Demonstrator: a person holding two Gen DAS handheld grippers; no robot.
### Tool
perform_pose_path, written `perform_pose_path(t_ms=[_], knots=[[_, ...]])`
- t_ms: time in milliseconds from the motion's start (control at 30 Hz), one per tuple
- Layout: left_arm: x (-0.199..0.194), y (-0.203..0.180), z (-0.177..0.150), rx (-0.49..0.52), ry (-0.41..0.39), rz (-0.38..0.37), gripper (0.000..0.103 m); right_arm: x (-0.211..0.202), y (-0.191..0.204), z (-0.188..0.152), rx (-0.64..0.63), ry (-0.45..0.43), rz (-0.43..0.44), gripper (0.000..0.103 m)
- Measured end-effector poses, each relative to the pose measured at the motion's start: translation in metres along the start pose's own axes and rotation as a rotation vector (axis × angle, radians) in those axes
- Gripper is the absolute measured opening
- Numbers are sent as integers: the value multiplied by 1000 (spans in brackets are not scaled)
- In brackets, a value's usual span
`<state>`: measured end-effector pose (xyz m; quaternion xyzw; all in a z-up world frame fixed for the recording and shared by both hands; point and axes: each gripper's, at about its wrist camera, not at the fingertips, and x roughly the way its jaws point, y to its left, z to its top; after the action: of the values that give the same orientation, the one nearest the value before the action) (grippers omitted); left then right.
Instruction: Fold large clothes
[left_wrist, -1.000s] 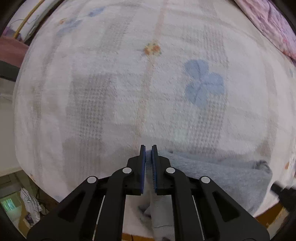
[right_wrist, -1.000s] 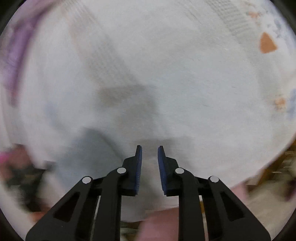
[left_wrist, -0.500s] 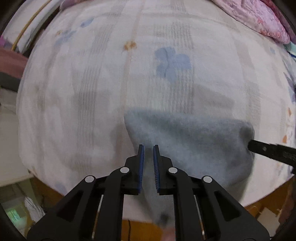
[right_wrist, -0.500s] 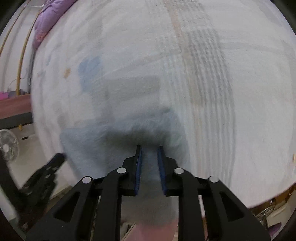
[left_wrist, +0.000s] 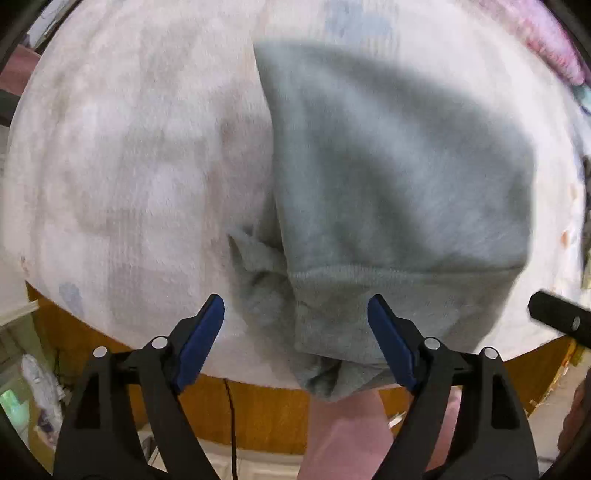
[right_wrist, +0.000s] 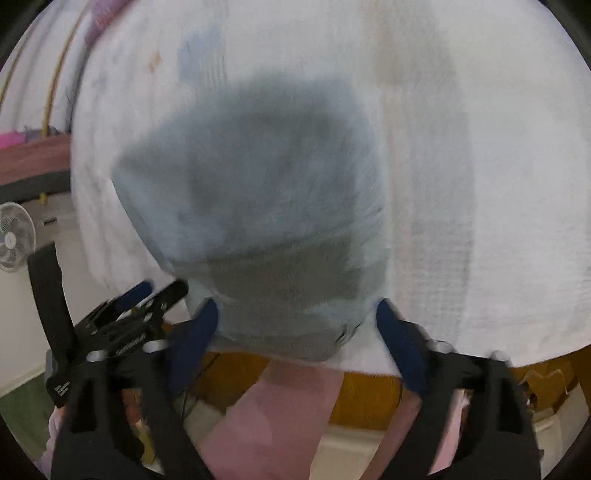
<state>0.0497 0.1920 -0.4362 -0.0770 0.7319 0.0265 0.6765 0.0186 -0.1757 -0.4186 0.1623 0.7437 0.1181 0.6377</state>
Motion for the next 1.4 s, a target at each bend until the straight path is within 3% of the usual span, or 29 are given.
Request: perform_pose_path(t_ms=[167, 267, 500, 567, 700, 800, 933, 1000, 1067, 1133, 1200, 1333, 1400], knots=[[-4, 5, 12, -9, -27, -15, 83, -15, -26, 1, 6, -56, 22, 87], [0, 8, 22, -9, -39, -22, 83, -16, -38, 4, -9, -70, 81, 91], [16, 22, 59, 16, -63, -77, 90, 21, -29, 26, -30, -44, 229, 91], [28, 28, 71, 31, -59, -121, 91, 40, -25, 37, -39, -56, 228, 95], [51, 42, 85, 84, -85, -184, 99, 73, -32, 49, -14, -20, 418, 97], [71, 64, 90, 61, -93, -362, 100, 76, -37, 49, -20, -33, 467, 97], [69, 73, 86, 97, -124, -443, 99, 75, -39, 36, -29, -12, 503, 97], [72, 76, 81, 54, -80, -537, 99, 75, -35, 22, -30, -2, 498, 97], [81, 78, 74, -29, 39, -750, 99, 76, -36, 8, -15, 39, 493, 97], [91, 68, 60, -93, 129, -871, 99, 83, -44, -3, 69, 88, 537, 97], [104, 60, 59, -124, 140, -895, 99, 106, -48, -6, 147, 103, 595, 97], [101, 52, 75, -146, 187, -827, 97, 106, -41, 2, 204, 109, 544, 97], [73, 43, 77, -87, 111, -764, 69, 85, -34, -4, 158, 37, 532, 92]])
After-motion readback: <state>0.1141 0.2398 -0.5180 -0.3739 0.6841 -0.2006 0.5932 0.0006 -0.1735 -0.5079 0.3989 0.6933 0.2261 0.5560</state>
